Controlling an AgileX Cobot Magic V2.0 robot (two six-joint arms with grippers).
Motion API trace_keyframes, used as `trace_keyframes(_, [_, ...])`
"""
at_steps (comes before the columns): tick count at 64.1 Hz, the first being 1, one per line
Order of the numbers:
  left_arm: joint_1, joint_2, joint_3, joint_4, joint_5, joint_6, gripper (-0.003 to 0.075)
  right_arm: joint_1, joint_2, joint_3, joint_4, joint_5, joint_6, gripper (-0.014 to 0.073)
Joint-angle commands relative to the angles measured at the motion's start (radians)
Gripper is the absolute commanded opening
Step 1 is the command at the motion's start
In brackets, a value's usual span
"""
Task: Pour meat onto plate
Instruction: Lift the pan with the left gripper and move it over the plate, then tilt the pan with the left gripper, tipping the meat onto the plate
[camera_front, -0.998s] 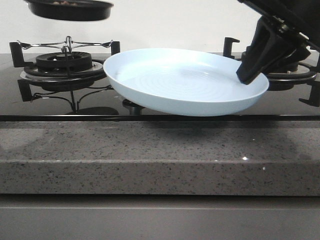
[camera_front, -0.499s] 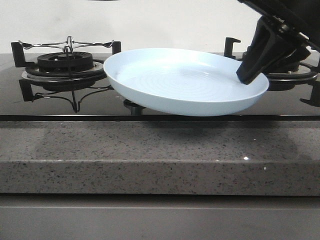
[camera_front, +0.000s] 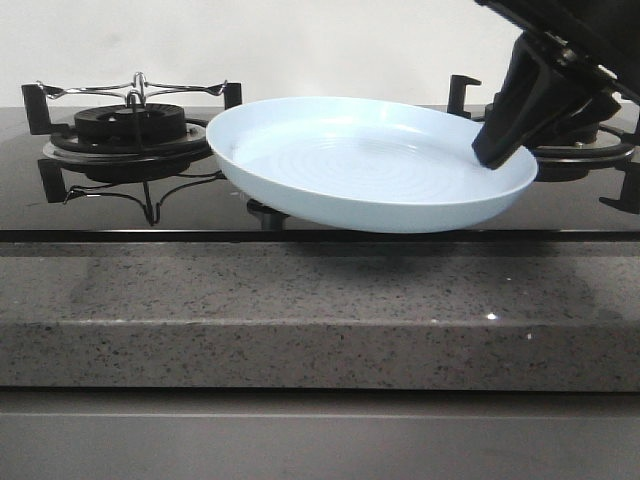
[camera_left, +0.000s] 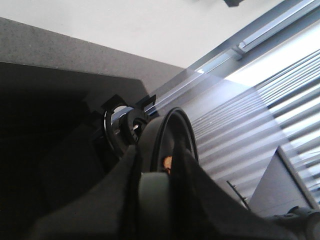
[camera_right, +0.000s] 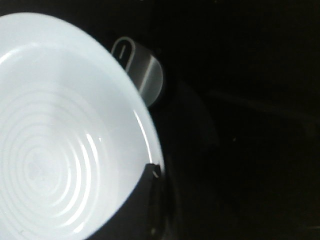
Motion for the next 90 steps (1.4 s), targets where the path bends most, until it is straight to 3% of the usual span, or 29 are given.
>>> trace_keyframes(1, [-0.048, -0.08, -0.025, -0.022, -0.049, 0.013, -0.002, 0.004, -0.031, -0.029, 0.039, -0.017, -0.01, -0.0018])
trace_keyframes(13, [-0.114, -0.119, -0.025, 0.084, -0.126, 0.018, -0.002, 0.004, -0.031, -0.029, 0.039, -0.017, -0.01, -0.0018])
trace_keyframes(62, [-0.32, -0.239, -0.025, 0.5, -0.129, 0.028, -0.002, 0.004, -0.031, -0.029, 0.039, -0.017, -0.01, -0.0018])
trace_keyframes(90, [-0.504, -0.312, -0.025, 0.788, -0.255, 0.028, -0.002, 0.004, -0.031, -0.029, 0.039, -0.017, -0.01, -0.0018])
